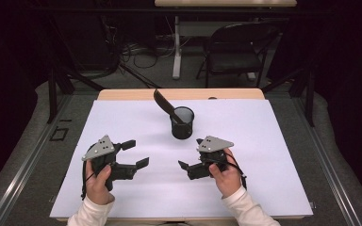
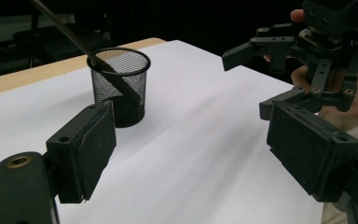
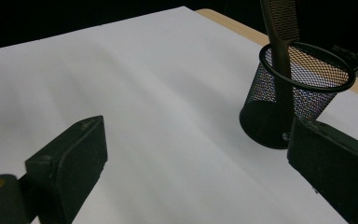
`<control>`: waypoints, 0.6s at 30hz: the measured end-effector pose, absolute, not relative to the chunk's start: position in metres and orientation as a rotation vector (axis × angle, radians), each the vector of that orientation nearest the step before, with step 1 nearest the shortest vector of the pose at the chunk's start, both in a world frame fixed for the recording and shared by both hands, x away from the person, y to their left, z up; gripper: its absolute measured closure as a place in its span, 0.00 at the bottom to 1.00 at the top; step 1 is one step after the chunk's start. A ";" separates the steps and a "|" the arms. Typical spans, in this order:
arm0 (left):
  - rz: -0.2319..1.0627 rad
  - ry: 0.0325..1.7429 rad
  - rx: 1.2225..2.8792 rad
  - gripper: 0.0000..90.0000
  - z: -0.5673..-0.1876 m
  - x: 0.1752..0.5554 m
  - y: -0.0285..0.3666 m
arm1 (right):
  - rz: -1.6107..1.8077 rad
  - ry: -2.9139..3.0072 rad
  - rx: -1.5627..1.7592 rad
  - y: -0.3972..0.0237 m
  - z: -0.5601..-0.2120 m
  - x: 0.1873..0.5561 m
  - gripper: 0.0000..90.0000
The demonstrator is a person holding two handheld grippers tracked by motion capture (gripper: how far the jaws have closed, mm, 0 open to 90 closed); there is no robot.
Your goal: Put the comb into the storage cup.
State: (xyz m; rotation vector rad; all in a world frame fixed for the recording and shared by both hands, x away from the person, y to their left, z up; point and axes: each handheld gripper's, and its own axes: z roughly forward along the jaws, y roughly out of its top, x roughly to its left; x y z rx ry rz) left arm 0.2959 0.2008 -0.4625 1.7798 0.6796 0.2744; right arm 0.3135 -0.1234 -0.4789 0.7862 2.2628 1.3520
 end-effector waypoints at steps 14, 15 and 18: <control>0.274 0.711 1.770 0.18 -0.484 0.299 0.216 | 1.351 2.256 0.781 -0.124 -0.480 0.313 0.05; 0.271 0.709 1.768 0.18 -0.485 0.299 0.217 | 1.352 2.256 0.781 -0.124 -0.480 0.313 0.05; 0.274 0.718 1.765 0.18 -0.489 0.300 0.219 | 1.352 2.254 0.783 -0.124 -0.480 0.313 0.05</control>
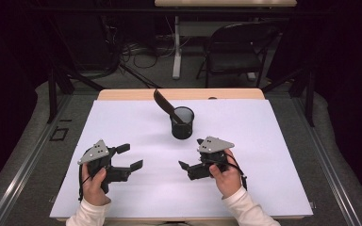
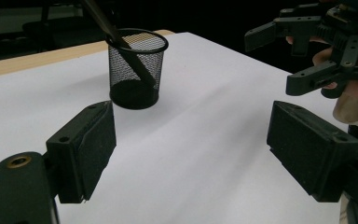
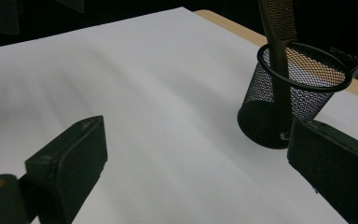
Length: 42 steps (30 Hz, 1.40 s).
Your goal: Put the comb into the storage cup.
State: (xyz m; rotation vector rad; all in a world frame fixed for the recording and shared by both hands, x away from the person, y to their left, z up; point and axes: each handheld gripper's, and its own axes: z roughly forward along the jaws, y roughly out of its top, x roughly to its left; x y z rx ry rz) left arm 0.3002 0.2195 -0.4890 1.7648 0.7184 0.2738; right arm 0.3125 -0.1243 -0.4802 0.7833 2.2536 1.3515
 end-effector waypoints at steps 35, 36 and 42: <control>0.261 0.721 1.802 0.18 -0.510 0.306 0.218 | 1.349 2.246 0.774 -0.124 -0.482 0.311 0.05; 0.262 0.722 1.802 0.18 -0.510 0.306 0.218 | 1.349 2.246 0.773 -0.124 -0.482 0.311 0.05; 0.267 0.734 1.805 0.18 -0.510 0.307 0.219 | 1.348 2.245 0.773 -0.124 -0.482 0.312 0.05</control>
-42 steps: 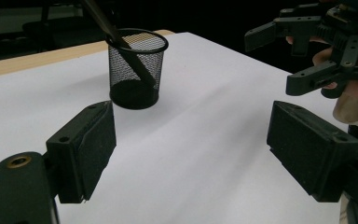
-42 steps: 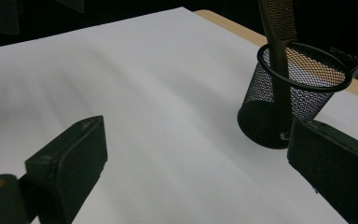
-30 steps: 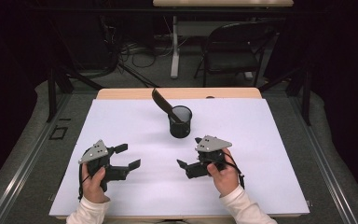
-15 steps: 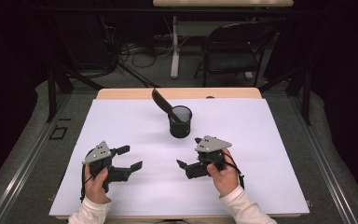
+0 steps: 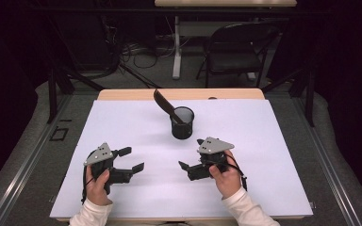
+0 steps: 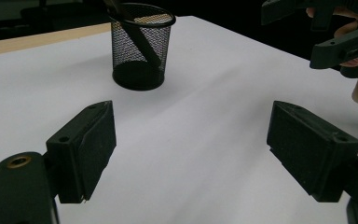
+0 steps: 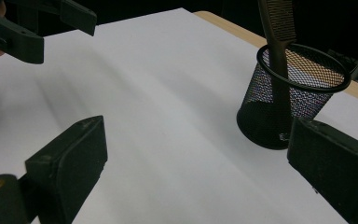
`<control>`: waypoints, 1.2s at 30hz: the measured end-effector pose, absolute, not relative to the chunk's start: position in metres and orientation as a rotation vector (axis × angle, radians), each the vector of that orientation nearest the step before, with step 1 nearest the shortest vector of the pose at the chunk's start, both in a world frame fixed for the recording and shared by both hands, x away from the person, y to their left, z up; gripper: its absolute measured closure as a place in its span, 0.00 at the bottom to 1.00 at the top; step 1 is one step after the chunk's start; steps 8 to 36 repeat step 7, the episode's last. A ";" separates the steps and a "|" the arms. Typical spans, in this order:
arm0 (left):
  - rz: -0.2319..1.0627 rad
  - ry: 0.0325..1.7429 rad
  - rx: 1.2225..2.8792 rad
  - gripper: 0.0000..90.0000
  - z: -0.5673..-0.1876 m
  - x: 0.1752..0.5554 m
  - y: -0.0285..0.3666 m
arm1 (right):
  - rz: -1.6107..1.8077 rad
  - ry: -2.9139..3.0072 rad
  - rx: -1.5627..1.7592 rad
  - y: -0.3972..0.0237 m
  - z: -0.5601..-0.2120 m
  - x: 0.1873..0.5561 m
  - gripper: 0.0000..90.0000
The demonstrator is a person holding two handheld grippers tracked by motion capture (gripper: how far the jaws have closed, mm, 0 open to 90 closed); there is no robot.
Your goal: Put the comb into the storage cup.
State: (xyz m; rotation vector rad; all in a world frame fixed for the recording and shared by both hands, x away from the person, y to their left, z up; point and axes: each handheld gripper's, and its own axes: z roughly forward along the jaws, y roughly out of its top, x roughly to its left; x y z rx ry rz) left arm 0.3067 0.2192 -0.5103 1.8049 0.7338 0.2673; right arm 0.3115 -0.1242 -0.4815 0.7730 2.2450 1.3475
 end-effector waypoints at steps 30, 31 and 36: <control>0.262 0.744 1.793 0.18 -0.511 0.308 0.221 | 1.348 2.242 0.779 -0.125 -0.482 0.313 0.05; 0.262 0.744 1.793 0.18 -0.511 0.308 0.221 | 1.348 2.242 0.779 -0.125 -0.482 0.313 0.05; 0.262 0.744 1.793 0.18 -0.511 0.308 0.221 | 1.348 2.242 0.779 -0.125 -0.482 0.313 0.05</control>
